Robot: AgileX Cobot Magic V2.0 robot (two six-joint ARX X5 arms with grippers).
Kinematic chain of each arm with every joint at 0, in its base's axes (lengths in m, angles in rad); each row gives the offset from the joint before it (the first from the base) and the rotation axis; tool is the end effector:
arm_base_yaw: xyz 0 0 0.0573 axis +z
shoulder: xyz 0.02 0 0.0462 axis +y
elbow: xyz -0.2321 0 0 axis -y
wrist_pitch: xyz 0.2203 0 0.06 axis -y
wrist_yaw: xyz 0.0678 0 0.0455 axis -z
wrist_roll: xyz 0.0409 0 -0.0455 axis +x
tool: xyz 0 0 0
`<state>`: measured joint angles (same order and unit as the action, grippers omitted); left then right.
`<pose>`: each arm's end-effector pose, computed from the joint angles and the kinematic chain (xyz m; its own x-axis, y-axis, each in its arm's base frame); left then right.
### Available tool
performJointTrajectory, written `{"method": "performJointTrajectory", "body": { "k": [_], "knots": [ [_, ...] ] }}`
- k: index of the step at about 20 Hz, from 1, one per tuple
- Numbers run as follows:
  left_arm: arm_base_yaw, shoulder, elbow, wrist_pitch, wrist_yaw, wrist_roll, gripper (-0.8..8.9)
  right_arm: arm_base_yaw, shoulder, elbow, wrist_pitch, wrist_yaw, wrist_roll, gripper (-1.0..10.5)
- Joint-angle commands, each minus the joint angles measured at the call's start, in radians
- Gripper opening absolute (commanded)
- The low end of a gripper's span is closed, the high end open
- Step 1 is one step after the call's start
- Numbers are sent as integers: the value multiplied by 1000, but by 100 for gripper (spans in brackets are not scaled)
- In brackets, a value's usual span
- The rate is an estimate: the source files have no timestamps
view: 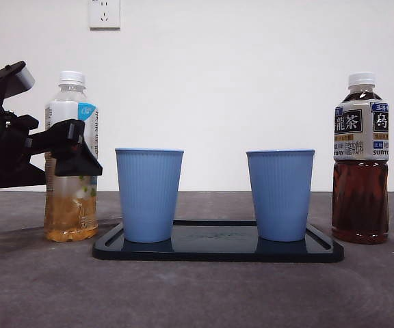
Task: Pour the drink into the cup
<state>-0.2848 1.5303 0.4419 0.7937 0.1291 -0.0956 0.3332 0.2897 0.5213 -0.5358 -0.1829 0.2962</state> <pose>0.2573 -0.0808 0.1366 0.8745 -0.3902 -0.2880 0.3684 0.9207 -0.1286 0.0933 0.0402 0.2464 0.8271 0.4787 -0.2945 -0.3818 0.8631 0.3306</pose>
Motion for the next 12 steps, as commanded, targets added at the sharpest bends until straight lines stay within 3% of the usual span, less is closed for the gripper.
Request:
{"method": "performJointTrajectory", "body": {
  "k": [1, 6, 12],
  "knots": [
    [-3, 17, 2, 15, -2, 5, 312, 5, 0, 18, 6, -1, 8, 443],
    [-3, 17, 2, 15, -2, 6, 237, 5, 0, 18, 5, -1, 6, 443],
    [-3, -6, 2, 11, -2, 26, 236, 5, 0, 18, -13, -1, 2, 443]
  ]
}}
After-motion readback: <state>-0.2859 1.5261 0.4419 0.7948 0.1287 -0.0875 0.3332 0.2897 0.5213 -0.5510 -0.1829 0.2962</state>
